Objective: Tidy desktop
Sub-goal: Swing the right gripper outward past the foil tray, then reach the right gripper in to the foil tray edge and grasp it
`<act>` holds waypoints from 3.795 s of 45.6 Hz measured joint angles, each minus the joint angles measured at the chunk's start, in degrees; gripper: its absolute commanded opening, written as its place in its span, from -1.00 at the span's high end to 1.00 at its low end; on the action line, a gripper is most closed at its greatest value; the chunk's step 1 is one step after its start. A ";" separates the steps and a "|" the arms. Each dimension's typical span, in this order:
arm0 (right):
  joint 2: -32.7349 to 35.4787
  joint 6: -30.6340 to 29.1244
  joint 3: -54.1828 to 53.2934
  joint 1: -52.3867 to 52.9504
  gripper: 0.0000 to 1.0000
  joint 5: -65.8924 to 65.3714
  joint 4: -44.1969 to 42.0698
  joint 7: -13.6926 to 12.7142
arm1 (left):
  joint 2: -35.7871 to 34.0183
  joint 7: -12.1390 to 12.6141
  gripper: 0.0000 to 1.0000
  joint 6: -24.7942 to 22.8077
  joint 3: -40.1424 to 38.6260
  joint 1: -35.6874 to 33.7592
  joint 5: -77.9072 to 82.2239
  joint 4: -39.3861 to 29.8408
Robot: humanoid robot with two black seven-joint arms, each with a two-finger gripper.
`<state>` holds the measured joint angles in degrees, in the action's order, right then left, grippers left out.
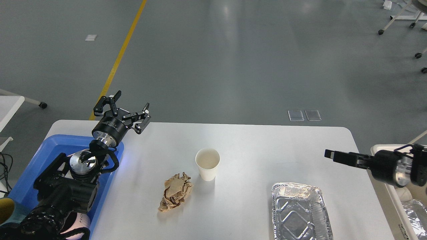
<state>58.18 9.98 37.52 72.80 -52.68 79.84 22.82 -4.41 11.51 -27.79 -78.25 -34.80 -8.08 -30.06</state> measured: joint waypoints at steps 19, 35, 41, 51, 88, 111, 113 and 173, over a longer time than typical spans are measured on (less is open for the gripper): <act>19.70 -31.27 -4.18 10.28 -1.00 -14.34 0.63 0.10 | -0.27 0.00 -0.98 -0.28 4.20 -0.36 0.06 0.00; 24.86 -36.34 -4.93 10.61 -1.00 -20.36 0.50 -0.49 | -0.52 0.09 -0.98 -0.34 5.69 -0.82 0.08 0.00; 24.82 -36.43 -4.98 10.04 -1.00 -20.52 0.51 -0.45 | -0.34 0.09 -0.97 -0.34 6.05 -0.84 0.09 0.00; 23.82 -36.76 -4.91 7.51 -1.00 -20.55 0.47 -0.92 | -0.40 0.01 -0.98 -0.32 6.09 -0.74 0.08 0.00; 19.27 -41.66 -10.96 -7.28 -1.00 -8.41 0.27 -2.17 | -0.44 0.00 -0.98 -0.18 8.11 -0.18 0.09 0.00; 6.30 -41.45 -17.94 -5.46 -1.00 -10.63 -0.58 -2.25 | -0.87 -0.08 -0.98 -0.03 8.12 -0.02 0.09 0.00; 5.32 -41.45 -17.95 -5.05 -1.00 -11.88 -0.77 -2.25 | -0.87 -0.08 -0.98 0.03 8.12 -0.04 0.09 0.00; -18.32 -41.02 -19.33 -1.61 -1.00 -26.56 -13.98 -2.14 | -0.78 -0.44 -0.98 -0.08 8.11 -0.54 0.17 0.00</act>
<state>39.86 -31.04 18.19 71.19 -79.24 65.86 20.68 -5.19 11.07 -27.87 -70.14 -35.34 -7.91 -30.06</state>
